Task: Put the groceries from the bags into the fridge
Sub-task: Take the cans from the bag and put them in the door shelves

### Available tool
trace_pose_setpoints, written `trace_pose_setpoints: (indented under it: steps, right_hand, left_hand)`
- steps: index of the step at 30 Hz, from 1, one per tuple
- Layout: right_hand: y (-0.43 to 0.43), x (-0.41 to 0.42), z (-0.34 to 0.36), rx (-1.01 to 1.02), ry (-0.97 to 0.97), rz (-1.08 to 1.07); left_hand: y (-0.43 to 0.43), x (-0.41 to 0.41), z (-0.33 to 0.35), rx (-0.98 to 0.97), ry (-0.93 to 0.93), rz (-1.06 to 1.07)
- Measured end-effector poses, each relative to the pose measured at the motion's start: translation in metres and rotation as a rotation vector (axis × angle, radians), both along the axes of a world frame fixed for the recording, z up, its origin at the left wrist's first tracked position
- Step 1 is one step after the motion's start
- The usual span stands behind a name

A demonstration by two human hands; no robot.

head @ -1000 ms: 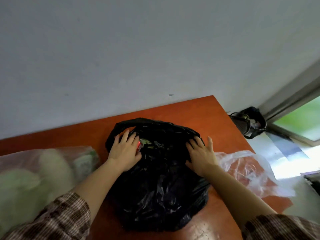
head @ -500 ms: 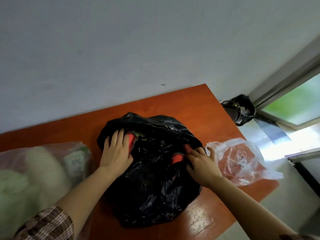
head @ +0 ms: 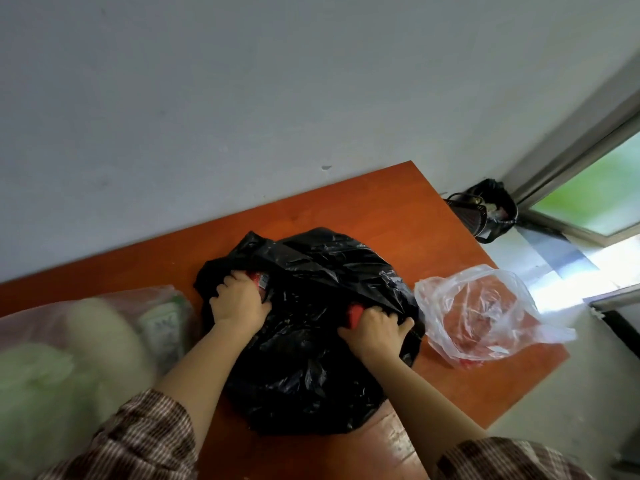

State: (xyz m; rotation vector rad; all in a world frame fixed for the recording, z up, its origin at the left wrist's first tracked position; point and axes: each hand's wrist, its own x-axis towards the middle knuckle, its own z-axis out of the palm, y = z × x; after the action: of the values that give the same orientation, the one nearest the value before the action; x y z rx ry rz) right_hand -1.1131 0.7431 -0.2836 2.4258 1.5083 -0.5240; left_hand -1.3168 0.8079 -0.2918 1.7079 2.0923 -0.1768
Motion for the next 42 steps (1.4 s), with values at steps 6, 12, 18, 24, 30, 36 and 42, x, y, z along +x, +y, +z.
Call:
trace_pose_setpoints:
  steps: [6, 12, 18, 24, 30, 36, 42]
  right_hand:
    - [-0.008, -0.006, 0.002, 0.024, 0.081, 0.125]
    - [-0.024, 0.003, 0.019, 0.163, 0.24, 0.162]
    - [-0.041, 0.02, 0.052, 0.402, 0.515, 0.084]
    - [-0.064, 0.057, 0.118, 0.669, 0.753, 0.033]
    - [-0.14, 0.14, 0.17, 0.824, 0.766, -0.056]
    - [-0.281, 0.25, 0.196, 0.951, 0.607, -0.277]
    - [-0.445, 0.353, 0.218, 1.01, 0.482, -0.491]
  left_hand:
    - [-0.008, 0.005, -0.001, -0.055, -0.078, 0.03]
    - [-0.028, 0.002, 0.006, -0.045, -0.1, -0.026]
    - [-0.042, 0.011, 0.05, 0.051, -0.424, 0.053]
    - [-0.056, 0.045, 0.122, 0.19, -0.696, -0.062]
    - [-0.105, 0.142, 0.165, 0.222, -0.93, -0.122]
    - [-0.208, 0.279, 0.19, 0.141, -1.069, -0.315]
    - [-0.341, 0.42, 0.207, 0.014, -1.243, -0.505]
